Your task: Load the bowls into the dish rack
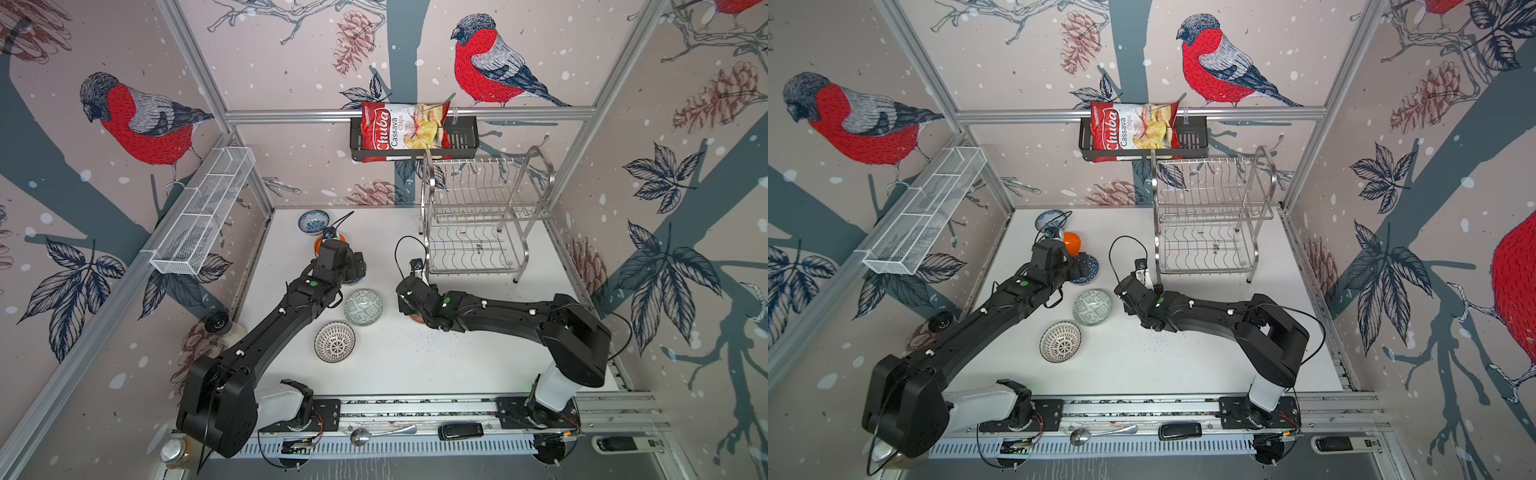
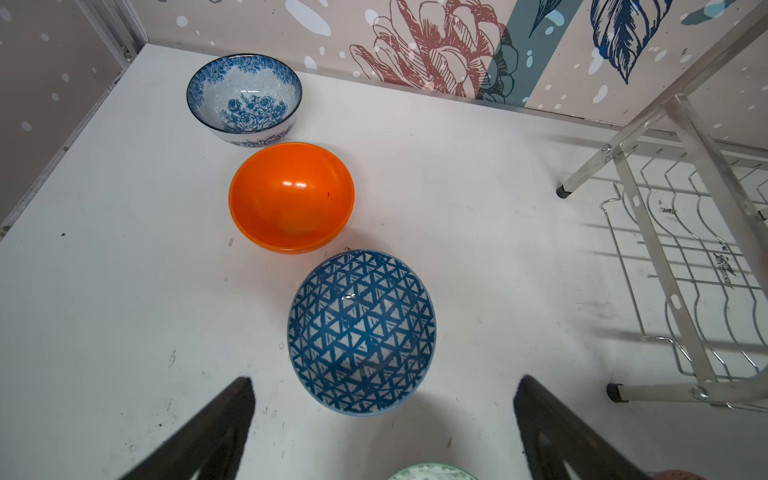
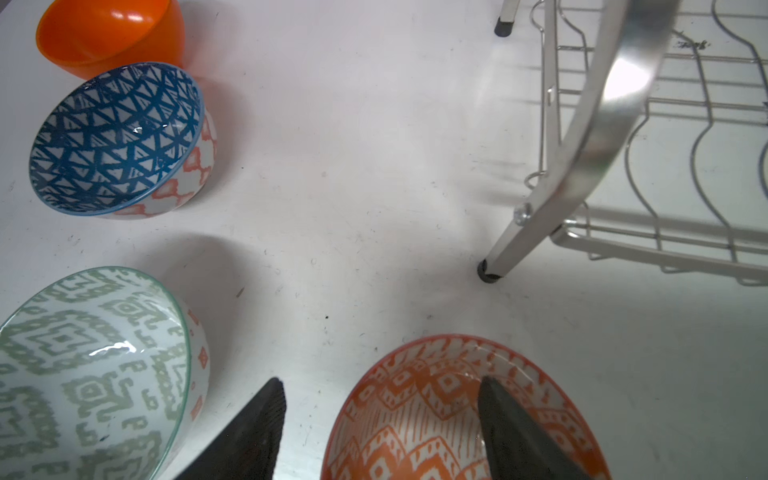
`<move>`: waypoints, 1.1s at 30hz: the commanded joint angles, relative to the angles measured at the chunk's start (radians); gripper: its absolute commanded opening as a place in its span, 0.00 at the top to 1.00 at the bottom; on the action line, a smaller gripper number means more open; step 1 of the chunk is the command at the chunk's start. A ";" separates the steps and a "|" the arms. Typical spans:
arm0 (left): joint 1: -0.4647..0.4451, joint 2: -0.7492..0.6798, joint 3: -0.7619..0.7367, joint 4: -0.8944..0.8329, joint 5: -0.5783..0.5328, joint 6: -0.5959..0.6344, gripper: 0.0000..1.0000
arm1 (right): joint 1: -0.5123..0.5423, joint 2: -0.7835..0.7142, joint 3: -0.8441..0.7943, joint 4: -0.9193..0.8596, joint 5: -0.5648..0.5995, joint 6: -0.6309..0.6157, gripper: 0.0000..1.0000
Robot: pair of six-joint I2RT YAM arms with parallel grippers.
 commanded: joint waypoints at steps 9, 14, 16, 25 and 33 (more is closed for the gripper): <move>0.005 0.004 0.011 0.002 0.042 -0.011 0.02 | 0.029 0.073 0.070 -0.132 0.002 0.027 0.33; 0.012 0.002 0.013 0.002 0.045 -0.017 0.02 | 0.030 0.089 0.074 -0.159 0.001 0.023 0.38; 0.020 0.002 0.014 0.002 0.051 -0.021 0.02 | 0.029 0.095 0.074 -0.161 -0.001 0.021 0.40; 0.048 0.011 0.016 0.000 0.085 -0.035 0.02 | 0.028 0.124 0.090 -0.151 -0.031 0.013 0.62; 0.052 0.005 0.018 -0.003 0.096 -0.029 0.02 | 0.032 0.143 0.097 -0.146 -0.046 0.015 0.74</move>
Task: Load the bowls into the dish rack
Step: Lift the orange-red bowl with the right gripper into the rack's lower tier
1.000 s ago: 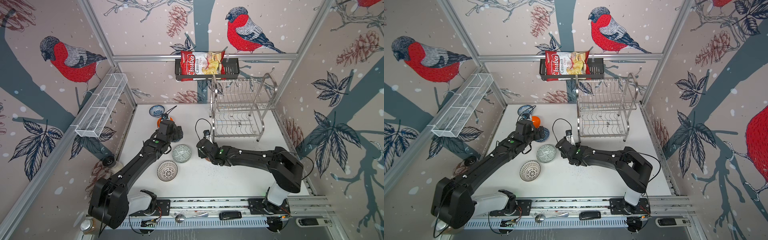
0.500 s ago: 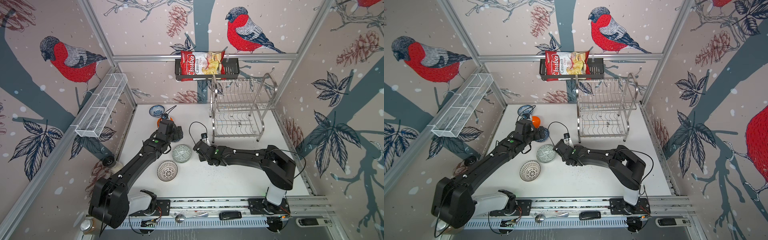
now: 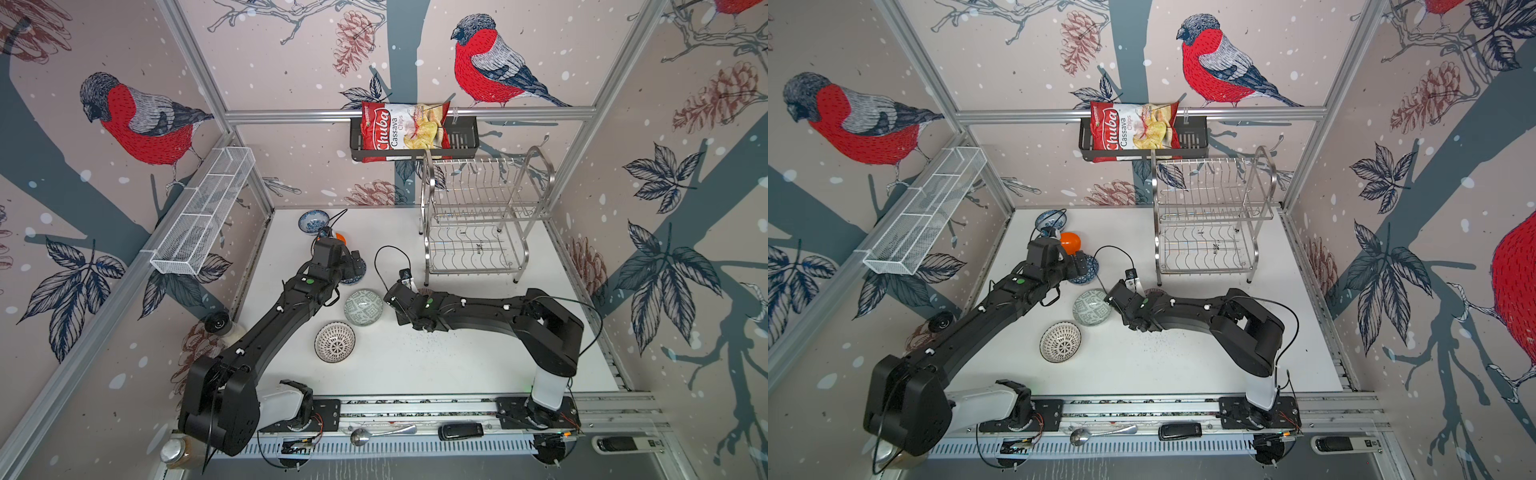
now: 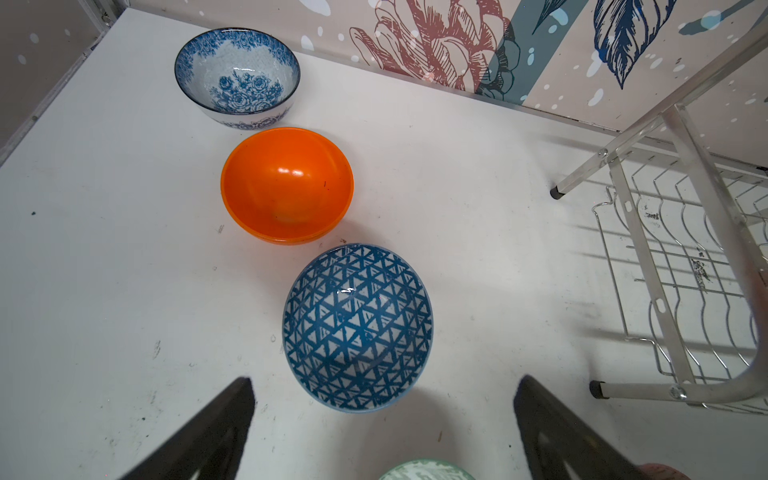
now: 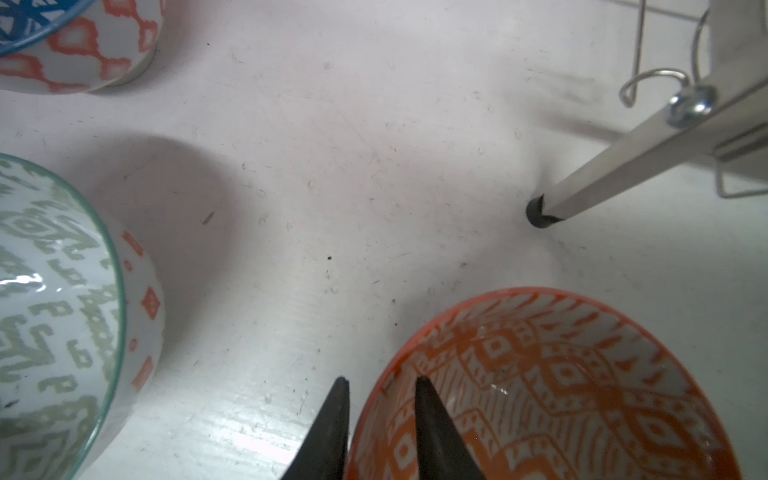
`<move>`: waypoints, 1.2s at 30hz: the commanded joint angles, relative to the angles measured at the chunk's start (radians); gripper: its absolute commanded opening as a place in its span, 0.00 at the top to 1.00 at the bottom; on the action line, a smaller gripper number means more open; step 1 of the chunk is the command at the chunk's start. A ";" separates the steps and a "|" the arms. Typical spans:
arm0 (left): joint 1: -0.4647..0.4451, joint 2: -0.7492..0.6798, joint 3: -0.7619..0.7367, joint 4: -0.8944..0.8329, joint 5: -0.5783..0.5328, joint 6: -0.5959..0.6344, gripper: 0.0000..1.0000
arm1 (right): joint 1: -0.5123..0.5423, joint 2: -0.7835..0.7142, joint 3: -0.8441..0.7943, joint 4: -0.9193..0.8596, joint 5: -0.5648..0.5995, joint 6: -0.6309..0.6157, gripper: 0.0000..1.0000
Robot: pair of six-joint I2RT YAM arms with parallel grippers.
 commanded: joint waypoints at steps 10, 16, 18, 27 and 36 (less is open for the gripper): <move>0.005 0.009 0.020 0.007 0.049 -0.002 0.02 | 0.003 -0.005 0.014 -0.010 0.006 -0.011 0.87; 0.008 0.010 0.017 0.010 0.053 -0.006 0.02 | 0.003 -0.063 -0.010 0.008 -0.012 -0.020 0.92; 0.008 0.009 0.019 0.016 0.064 -0.006 0.03 | 0.003 -0.098 -0.028 0.030 -0.029 -0.027 0.93; 0.008 -0.009 0.010 0.065 0.155 0.011 0.02 | -0.032 -0.322 -0.172 0.180 -0.122 -0.078 0.94; 0.001 -0.048 -0.045 0.183 0.311 0.031 0.02 | -0.219 -0.664 -0.394 0.364 -0.290 -0.112 0.96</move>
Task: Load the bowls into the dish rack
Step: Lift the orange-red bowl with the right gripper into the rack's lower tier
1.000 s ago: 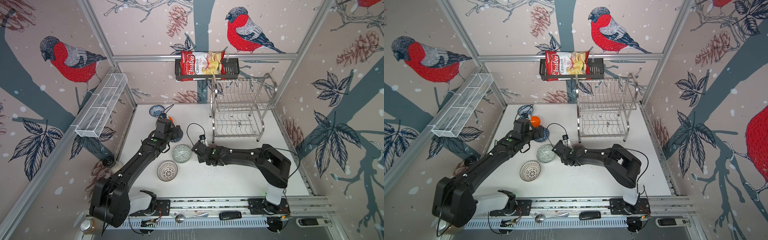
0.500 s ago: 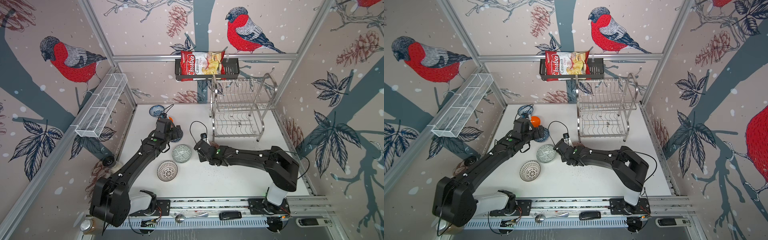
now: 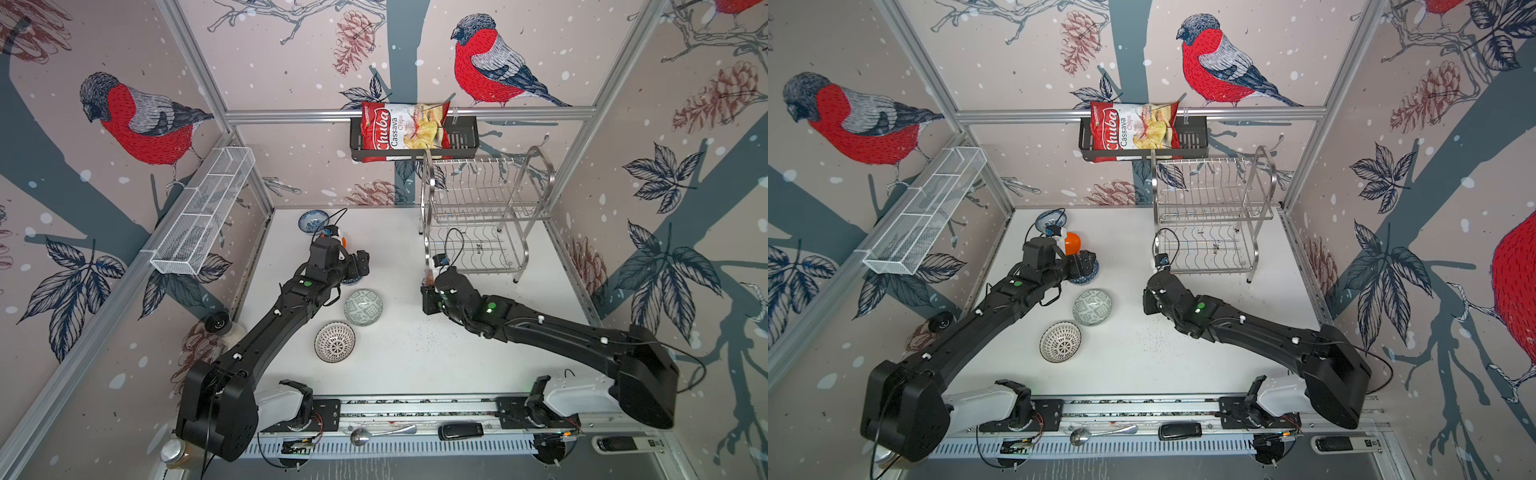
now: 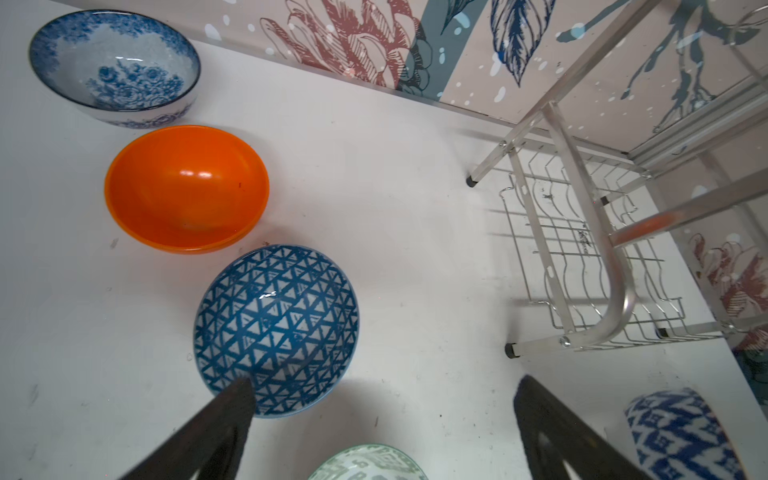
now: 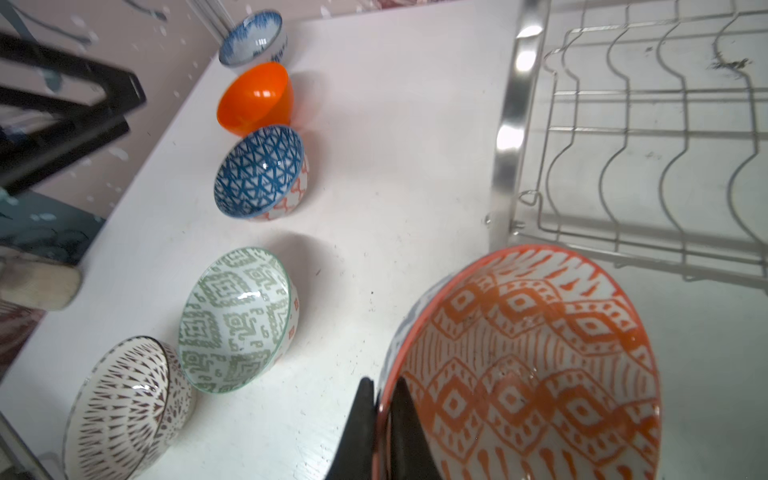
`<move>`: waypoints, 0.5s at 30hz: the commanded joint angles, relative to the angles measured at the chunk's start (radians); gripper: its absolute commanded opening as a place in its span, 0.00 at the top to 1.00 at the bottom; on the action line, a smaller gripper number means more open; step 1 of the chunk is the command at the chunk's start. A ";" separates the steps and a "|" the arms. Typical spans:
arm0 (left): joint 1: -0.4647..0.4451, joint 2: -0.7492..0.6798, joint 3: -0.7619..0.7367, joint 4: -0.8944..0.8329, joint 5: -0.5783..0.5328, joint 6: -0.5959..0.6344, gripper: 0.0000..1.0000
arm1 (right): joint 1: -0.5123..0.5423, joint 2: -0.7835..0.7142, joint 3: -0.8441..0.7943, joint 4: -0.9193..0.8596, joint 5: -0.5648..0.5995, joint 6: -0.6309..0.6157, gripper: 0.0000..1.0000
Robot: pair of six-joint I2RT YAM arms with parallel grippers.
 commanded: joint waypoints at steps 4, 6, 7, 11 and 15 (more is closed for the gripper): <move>-0.010 -0.044 -0.073 0.187 0.171 0.047 0.02 | -0.179 -0.237 -0.176 0.247 -0.129 -0.068 0.98; -0.016 -0.041 -0.071 0.199 0.215 0.063 0.02 | -0.238 -0.289 -0.204 0.269 -0.178 -0.096 0.98; -0.019 -0.034 -0.068 0.206 0.244 0.066 0.02 | -0.271 -0.309 -0.218 0.282 -0.204 -0.109 0.98; -0.028 0.009 -0.051 0.264 0.363 0.011 0.02 | -0.407 -0.316 -0.241 0.332 -0.323 -0.133 0.98; -0.054 0.044 0.008 0.278 0.382 -0.013 0.02 | -0.505 -0.257 -0.238 0.404 -0.445 -0.144 0.98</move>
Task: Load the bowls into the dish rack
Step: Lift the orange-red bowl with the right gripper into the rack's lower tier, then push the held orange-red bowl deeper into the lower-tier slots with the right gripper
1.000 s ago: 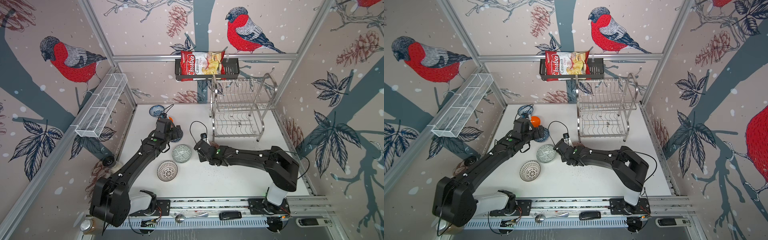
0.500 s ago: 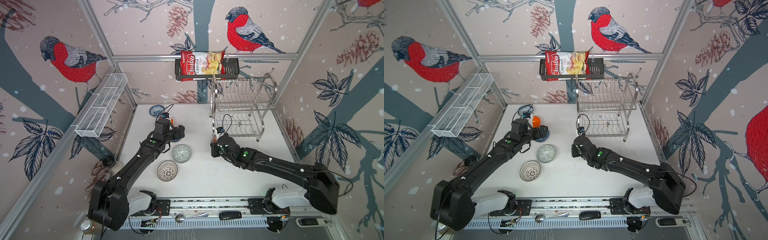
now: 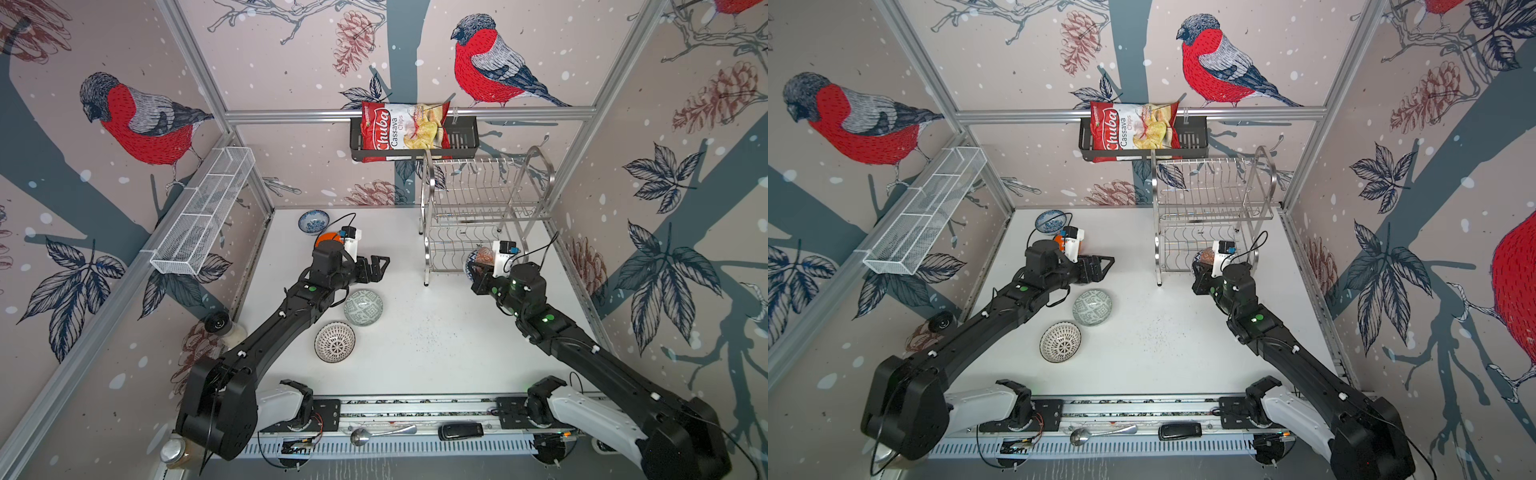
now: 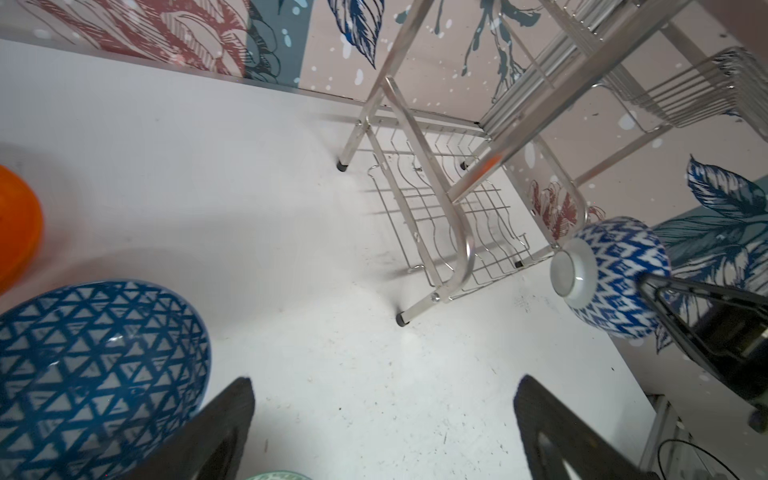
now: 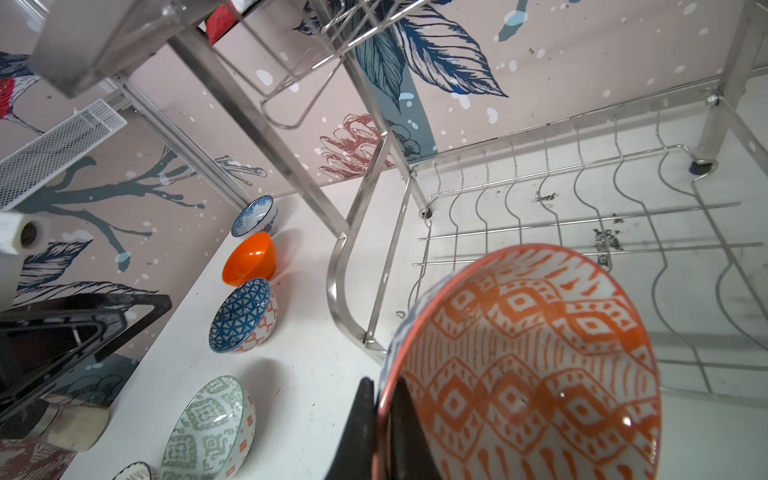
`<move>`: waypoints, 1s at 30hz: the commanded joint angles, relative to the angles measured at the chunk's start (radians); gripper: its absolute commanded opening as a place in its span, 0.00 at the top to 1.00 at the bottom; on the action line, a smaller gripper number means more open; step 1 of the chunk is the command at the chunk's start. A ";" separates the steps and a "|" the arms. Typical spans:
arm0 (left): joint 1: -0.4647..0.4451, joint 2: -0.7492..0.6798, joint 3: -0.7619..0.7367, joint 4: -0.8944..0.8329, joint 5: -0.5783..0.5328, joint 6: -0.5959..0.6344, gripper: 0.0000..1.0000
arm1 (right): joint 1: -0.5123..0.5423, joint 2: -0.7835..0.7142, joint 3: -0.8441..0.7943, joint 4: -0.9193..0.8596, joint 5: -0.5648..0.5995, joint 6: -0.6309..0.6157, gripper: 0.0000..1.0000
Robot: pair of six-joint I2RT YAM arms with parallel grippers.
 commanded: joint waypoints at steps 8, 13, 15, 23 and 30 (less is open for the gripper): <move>-0.032 0.116 0.086 0.169 0.170 -0.050 0.03 | -0.106 0.113 -0.002 0.272 -0.260 -0.054 0.98; -0.033 0.138 0.051 0.248 0.234 -0.084 0.02 | -0.168 0.141 -0.042 0.370 -0.348 -0.029 0.99; -0.032 0.136 0.044 0.255 0.227 -0.082 0.02 | -0.181 0.158 -0.053 0.403 -0.364 -0.025 0.99; -0.032 0.154 0.040 0.235 0.173 -0.084 0.03 | -0.207 0.237 -0.072 0.535 -0.424 0.028 0.99; -0.032 0.159 0.048 0.209 0.152 -0.076 0.03 | -0.216 0.339 -0.050 0.625 -0.468 0.067 0.99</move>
